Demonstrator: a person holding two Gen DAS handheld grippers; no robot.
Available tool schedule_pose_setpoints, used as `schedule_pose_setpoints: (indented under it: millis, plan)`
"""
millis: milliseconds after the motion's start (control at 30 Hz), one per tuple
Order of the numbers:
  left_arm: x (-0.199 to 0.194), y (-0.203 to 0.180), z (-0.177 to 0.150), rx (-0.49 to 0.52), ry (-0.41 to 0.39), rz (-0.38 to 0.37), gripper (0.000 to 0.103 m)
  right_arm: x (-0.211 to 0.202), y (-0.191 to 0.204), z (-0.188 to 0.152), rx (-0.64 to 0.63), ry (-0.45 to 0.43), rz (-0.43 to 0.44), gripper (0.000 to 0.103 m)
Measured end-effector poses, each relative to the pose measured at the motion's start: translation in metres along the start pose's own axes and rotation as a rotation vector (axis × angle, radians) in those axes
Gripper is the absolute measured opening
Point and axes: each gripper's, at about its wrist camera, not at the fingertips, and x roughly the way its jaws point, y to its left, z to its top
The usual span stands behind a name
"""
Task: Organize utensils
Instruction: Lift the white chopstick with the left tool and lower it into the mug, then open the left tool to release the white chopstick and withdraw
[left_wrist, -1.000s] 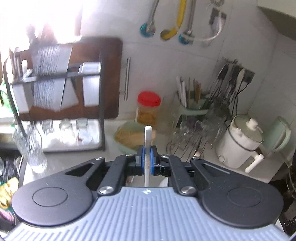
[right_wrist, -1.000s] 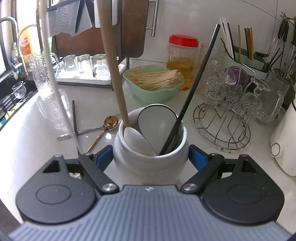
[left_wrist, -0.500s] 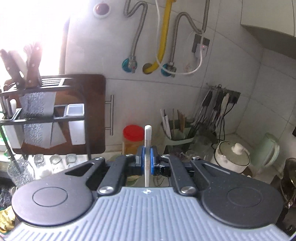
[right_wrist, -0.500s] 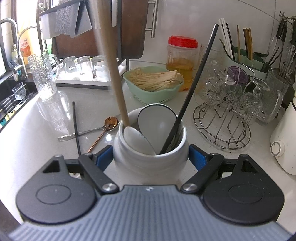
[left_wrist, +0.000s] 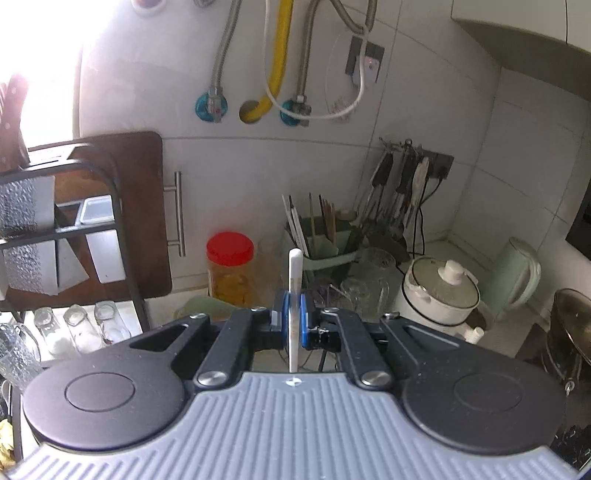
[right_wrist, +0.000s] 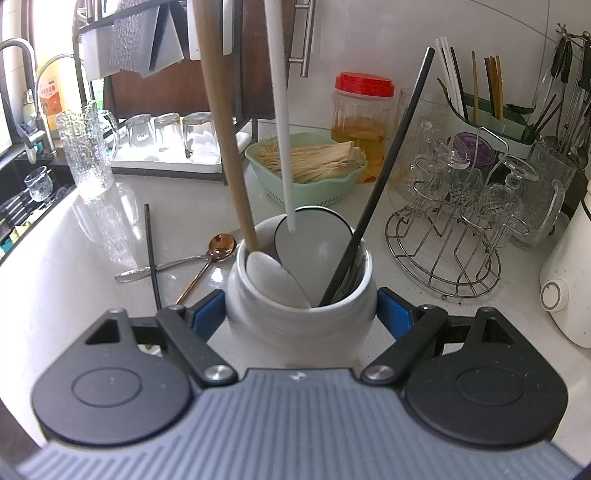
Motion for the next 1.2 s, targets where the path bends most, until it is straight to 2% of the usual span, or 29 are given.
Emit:
schedule_pose_setpoints:
  millis: [267, 500, 900, 1000, 1200]
  plan:
    - [0.017, -0.006, -0.015, 0.039, 0.076, -0.005, 0.007, -0.001, 0.000, 0.000, -0.001, -0.006, 0.001, 0.089]
    - [0.038, -0.018, -0.025, 0.140, 0.201, -0.020, 0.007, -0.001, 0.000, -0.001, 0.004, -0.013, 0.001, 0.089]
    - [0.053, -0.032, -0.022, 0.273, 0.394, -0.068, 0.007, -0.001, 0.001, -0.003, 0.008, -0.019, -0.006, 0.089]
    - [0.060, -0.038, -0.028, 0.313, 0.422, -0.071, 0.007, -0.001, 0.001, -0.003, 0.009, -0.019, -0.006, 0.089]
    - [0.074, -0.040, -0.036, 0.323, 0.453, -0.079, 0.007, -0.001, 0.001, -0.003, 0.012, -0.019, -0.011, 0.089]
